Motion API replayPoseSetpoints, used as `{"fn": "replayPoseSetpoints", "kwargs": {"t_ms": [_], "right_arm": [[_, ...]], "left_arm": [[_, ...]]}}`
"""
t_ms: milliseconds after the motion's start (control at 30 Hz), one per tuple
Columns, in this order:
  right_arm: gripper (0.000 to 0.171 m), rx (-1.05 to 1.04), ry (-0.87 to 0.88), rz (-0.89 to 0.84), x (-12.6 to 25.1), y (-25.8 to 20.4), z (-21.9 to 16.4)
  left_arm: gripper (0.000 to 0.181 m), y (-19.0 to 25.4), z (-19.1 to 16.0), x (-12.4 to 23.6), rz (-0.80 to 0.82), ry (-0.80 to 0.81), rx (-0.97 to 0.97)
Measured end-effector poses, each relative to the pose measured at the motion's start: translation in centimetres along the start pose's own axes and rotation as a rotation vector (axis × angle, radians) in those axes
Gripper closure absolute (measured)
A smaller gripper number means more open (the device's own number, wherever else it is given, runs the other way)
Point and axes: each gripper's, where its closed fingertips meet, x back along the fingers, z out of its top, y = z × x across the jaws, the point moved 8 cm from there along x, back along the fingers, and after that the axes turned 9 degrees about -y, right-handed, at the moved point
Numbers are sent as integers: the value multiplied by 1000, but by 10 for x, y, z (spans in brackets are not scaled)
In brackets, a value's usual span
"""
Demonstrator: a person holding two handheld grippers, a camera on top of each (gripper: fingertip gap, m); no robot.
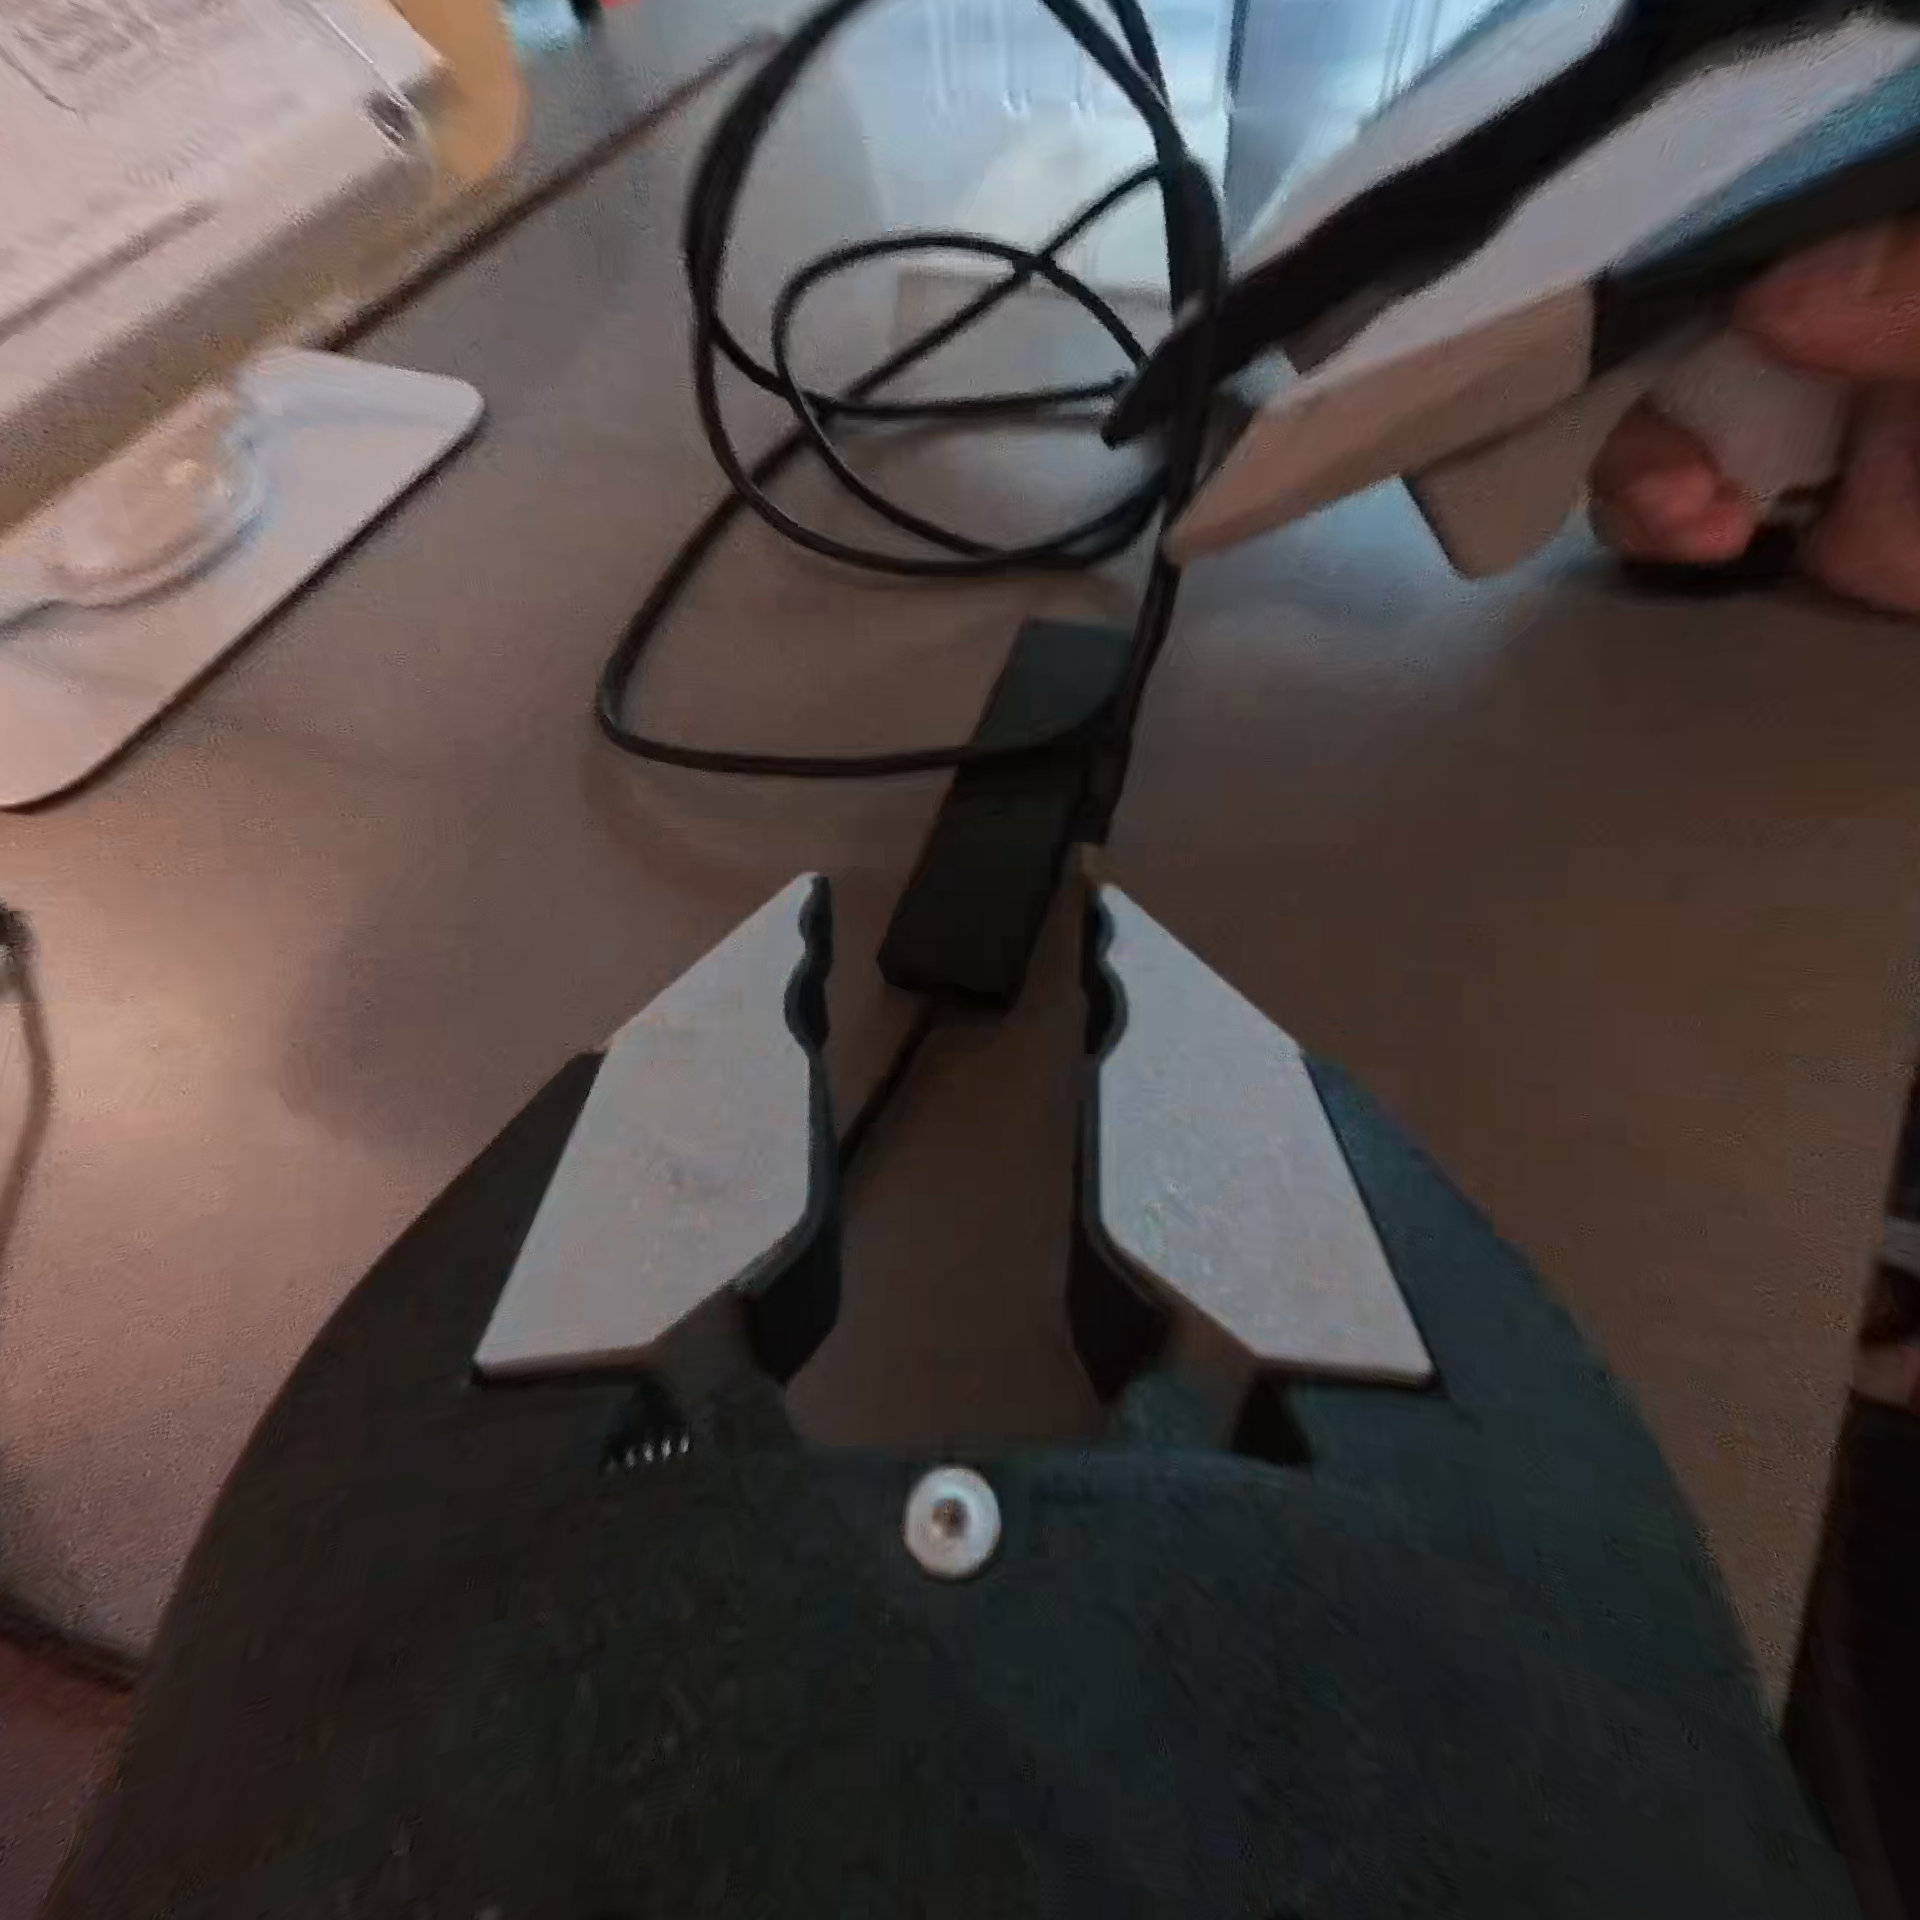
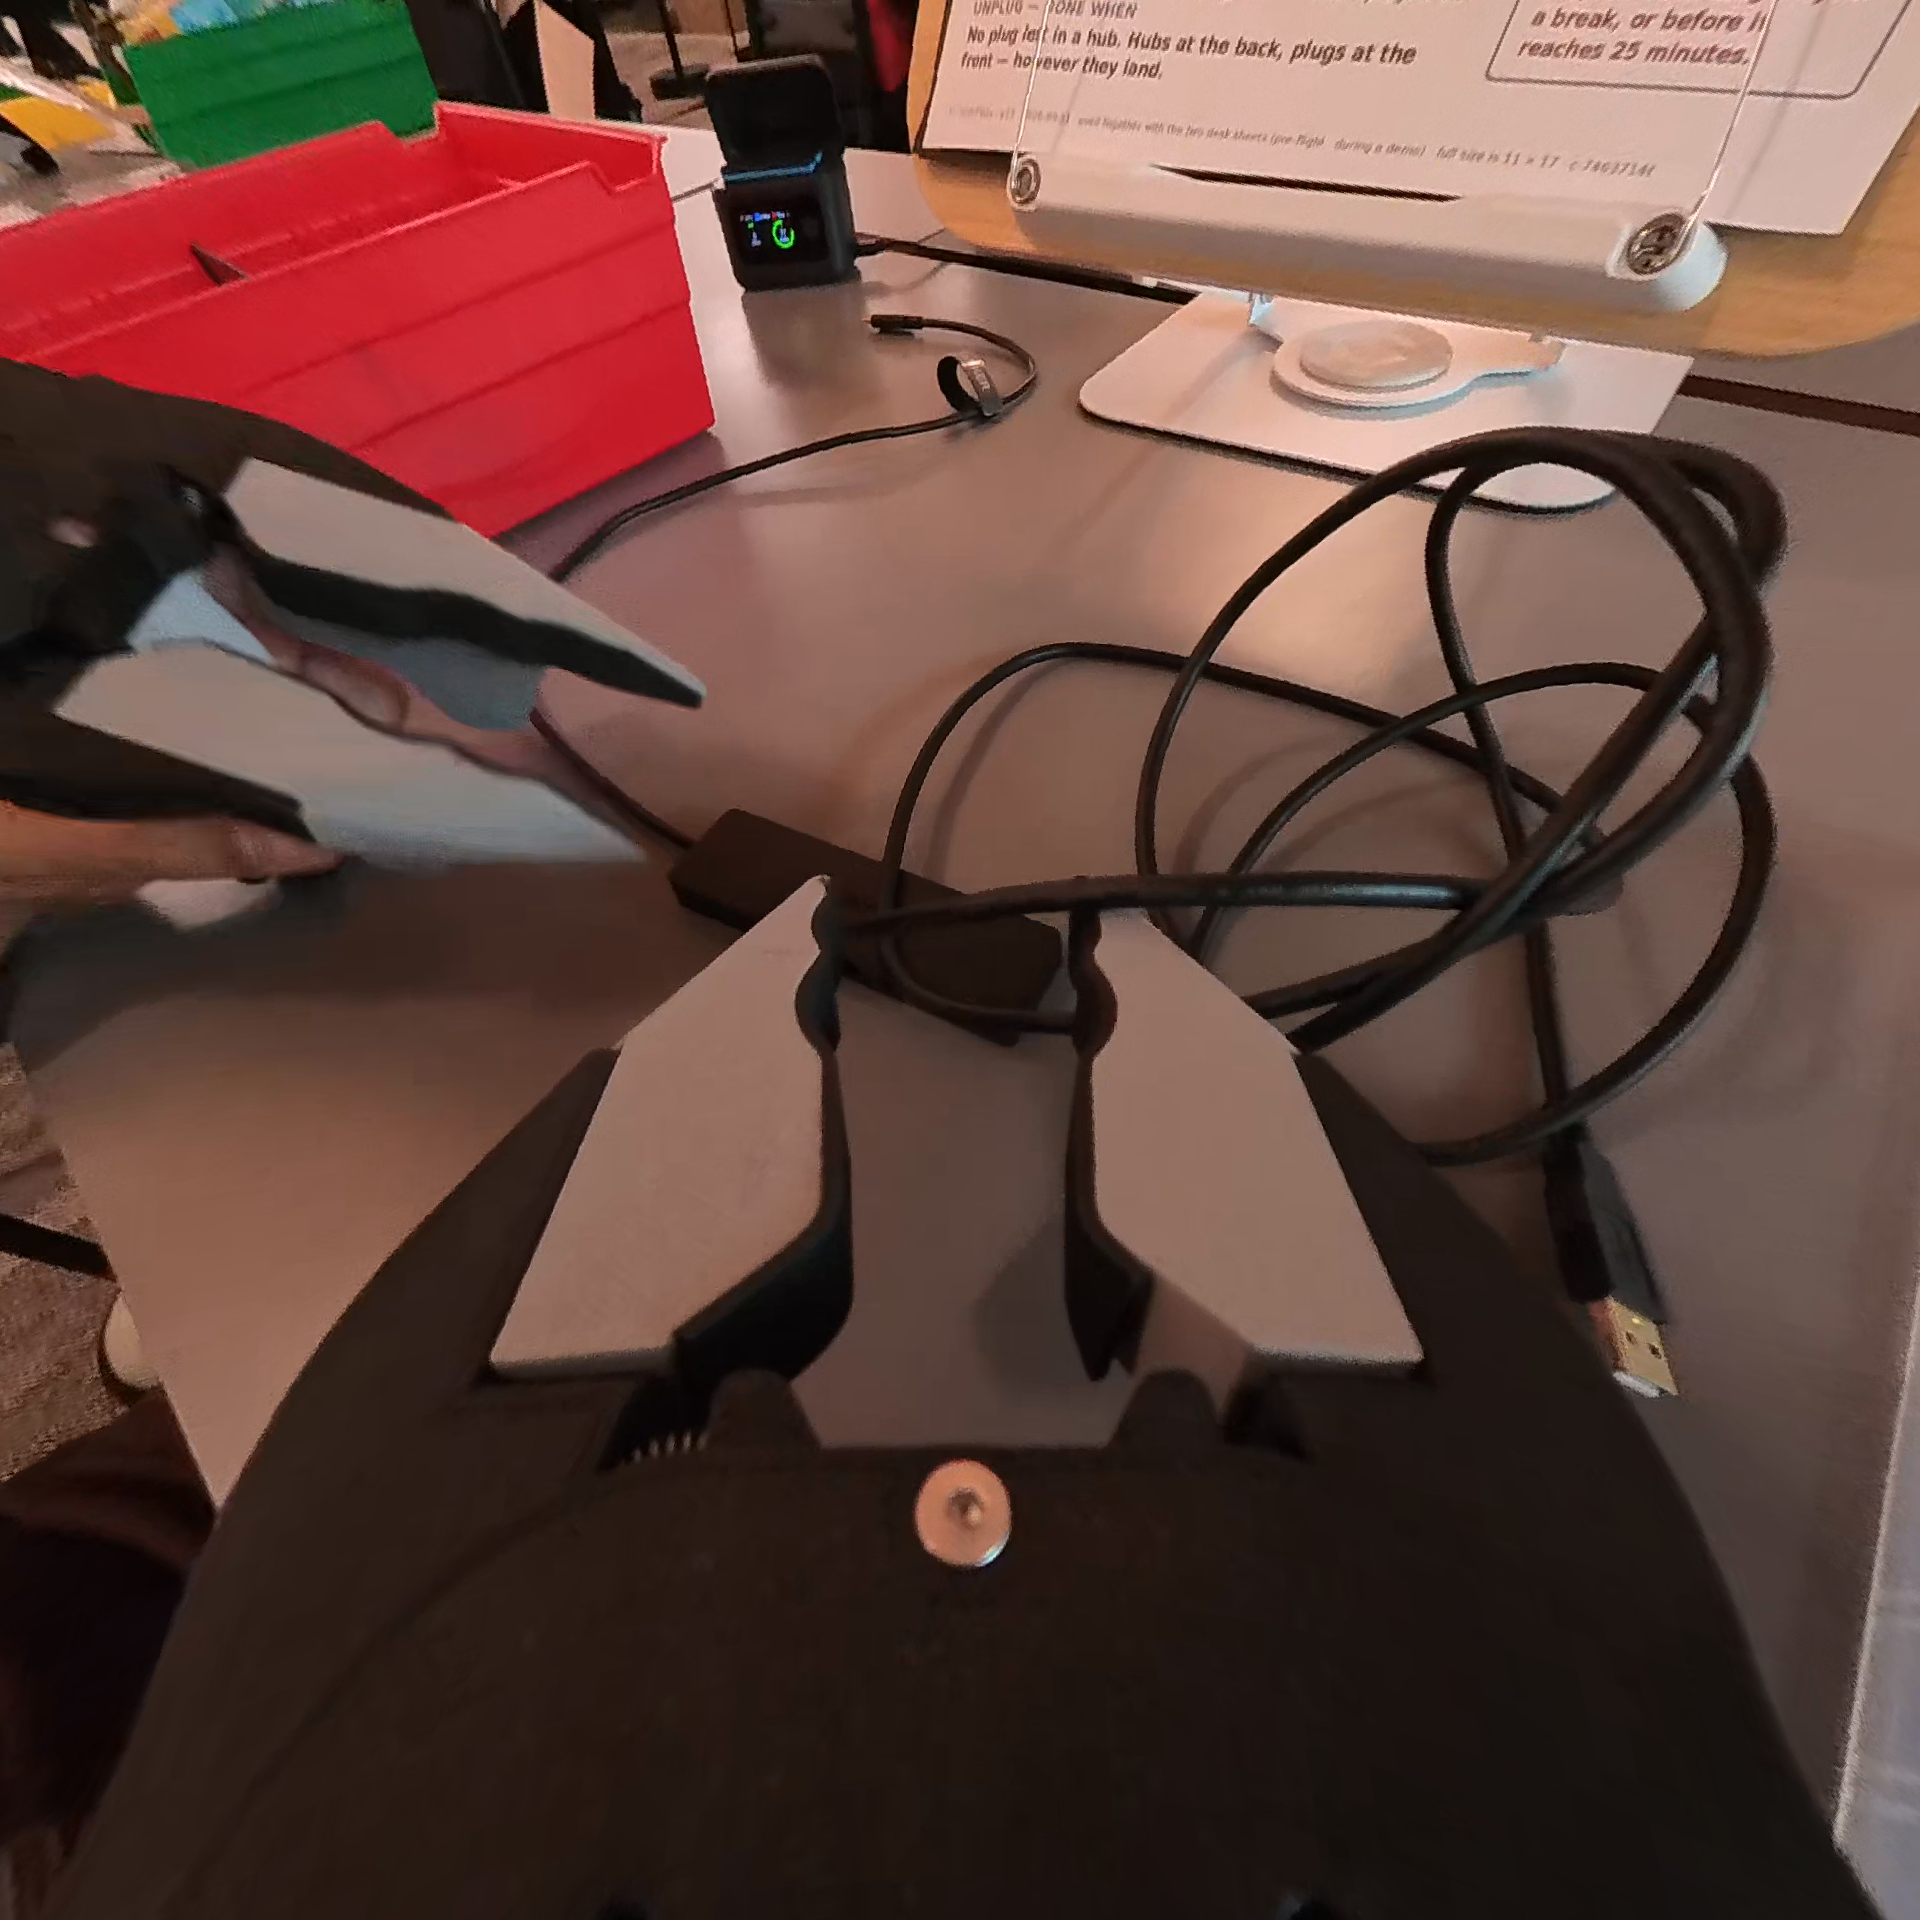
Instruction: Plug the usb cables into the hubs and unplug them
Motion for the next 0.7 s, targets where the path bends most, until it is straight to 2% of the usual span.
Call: {"fn": "replayPoseSetpoints", "kwargs": {"t_ms": [67, 133, 233, 400, 567, 700], "right_arm": [[130, -8, -1, 10, 0, 1, 0], [129, -10, -14, 21, -2, 0, -1], [128, 1, -20, 29, -2, -1, -1], [129, -1, -21, 26, -3, -1, 0], [131, -11, 5, 35, -1, 0, 1], [134, 7, 124, -4, 16, -1, 8]], "left_arm": [[128, 8, -3, -10, -86, -101, -61], [128, 6, -4, -18, -64, -159, -96], [129, 1, 2, -27, -80, -158, -122], [148, -11, 2, -33, -236, -194, 4], [149, -7, -2, -25, -163, -176, -94], [149, -11, -2, -19, 4, -134, -180]]}}
